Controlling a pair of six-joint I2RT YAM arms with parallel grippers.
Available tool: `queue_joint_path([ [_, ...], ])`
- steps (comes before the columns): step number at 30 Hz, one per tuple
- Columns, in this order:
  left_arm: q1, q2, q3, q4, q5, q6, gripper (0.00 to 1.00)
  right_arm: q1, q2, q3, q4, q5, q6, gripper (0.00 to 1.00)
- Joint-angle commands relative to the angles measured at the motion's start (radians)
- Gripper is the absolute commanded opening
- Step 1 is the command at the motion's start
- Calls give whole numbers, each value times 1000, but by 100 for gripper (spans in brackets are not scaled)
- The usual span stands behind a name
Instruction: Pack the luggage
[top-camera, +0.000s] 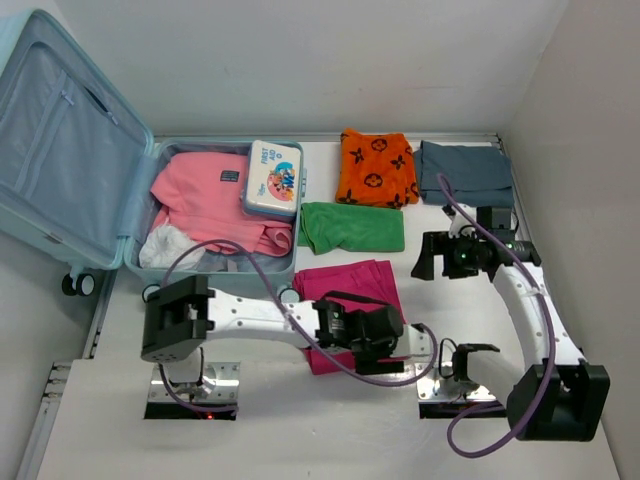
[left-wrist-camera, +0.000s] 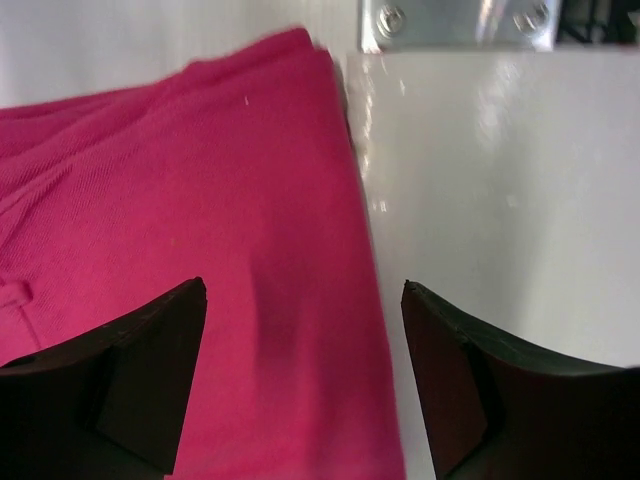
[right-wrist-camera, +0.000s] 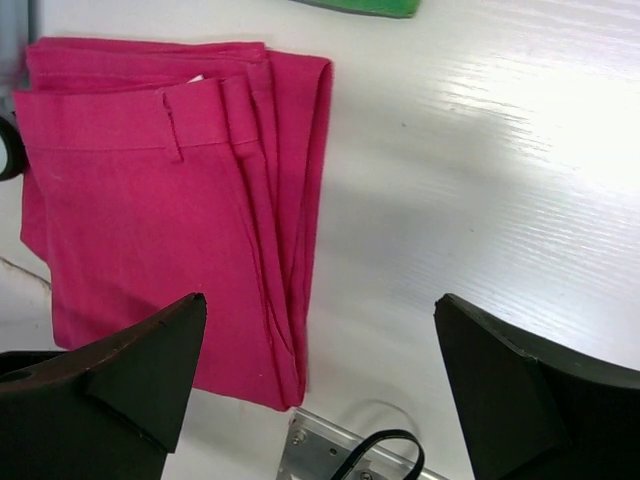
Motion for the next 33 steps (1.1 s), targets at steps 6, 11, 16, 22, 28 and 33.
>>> queue_joint_path([
  [6, -48, 124, -7, 144, -165, -186, 82, -92, -26, 24, -16, -44, -49, 94],
  [11, -14, 202, -17, 144, -173, -197, 90, -151, -23, 46, -37, -70, -67, 94],
  [16, 19, 261, -27, 135, -107, -174, 93, -188, -26, 59, -45, -84, -110, 96],
  [22, 148, 294, 24, 69, 73, -155, 30, -225, -21, 69, -46, -110, -115, 95],
  [28, 308, 163, 113, 16, 271, -119, 0, -236, -32, 76, -57, -113, -129, 93],
  [33, 514, 46, 292, -52, 547, -194, 0, -239, -34, 95, -71, -113, -127, 93],
])
